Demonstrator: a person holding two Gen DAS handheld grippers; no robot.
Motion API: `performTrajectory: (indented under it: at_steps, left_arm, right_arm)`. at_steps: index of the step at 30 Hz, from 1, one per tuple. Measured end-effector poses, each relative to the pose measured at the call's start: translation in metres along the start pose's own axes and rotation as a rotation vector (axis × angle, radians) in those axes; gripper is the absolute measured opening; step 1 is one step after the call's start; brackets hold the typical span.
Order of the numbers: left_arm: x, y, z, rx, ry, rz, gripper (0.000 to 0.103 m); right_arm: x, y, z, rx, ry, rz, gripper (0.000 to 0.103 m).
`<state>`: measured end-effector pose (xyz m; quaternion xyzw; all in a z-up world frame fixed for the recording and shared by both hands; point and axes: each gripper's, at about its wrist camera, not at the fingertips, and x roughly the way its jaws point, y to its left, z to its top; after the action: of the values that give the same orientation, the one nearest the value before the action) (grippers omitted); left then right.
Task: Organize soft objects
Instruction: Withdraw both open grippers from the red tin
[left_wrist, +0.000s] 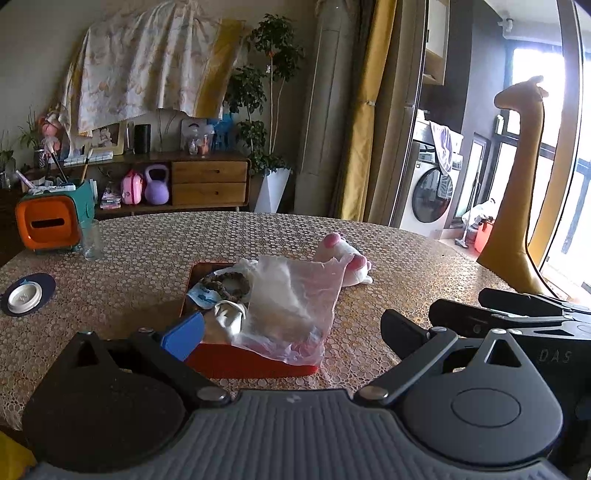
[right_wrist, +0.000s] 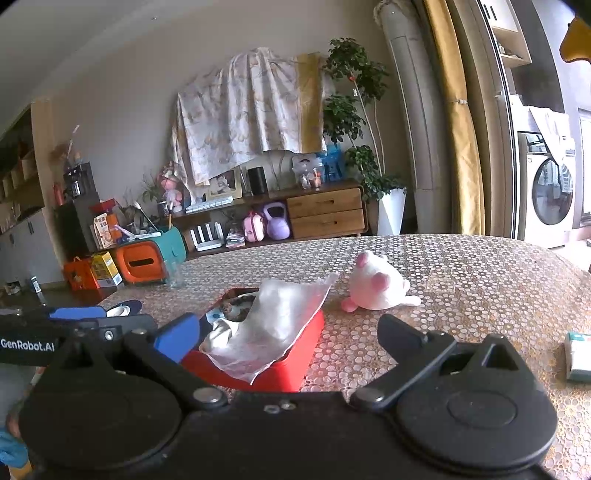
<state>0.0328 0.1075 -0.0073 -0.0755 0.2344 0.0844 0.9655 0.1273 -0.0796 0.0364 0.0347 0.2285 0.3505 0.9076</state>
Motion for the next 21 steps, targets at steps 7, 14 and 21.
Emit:
performTrajectory:
  at_steps: [7, 14, 21]
  left_arm:
    - [-0.0006, -0.0003, 0.0005, -0.001, 0.001, 0.001, 0.102]
    - [0.0007, -0.0017, 0.0005, 0.000, 0.000, 0.009, 0.102]
    - [0.0018, -0.0022, 0.0002, -0.009, 0.006, 0.007, 0.102]
  right_arm:
    - [-0.0009, 0.0015, -0.0003, -0.007, -0.007, -0.003, 0.103]
    - [0.0000, 0.0020, -0.0009, -0.001, -0.002, -0.004, 0.103]
    - [0.0001, 0.0013, -0.0024, 0.007, 0.003, -0.007, 0.103]
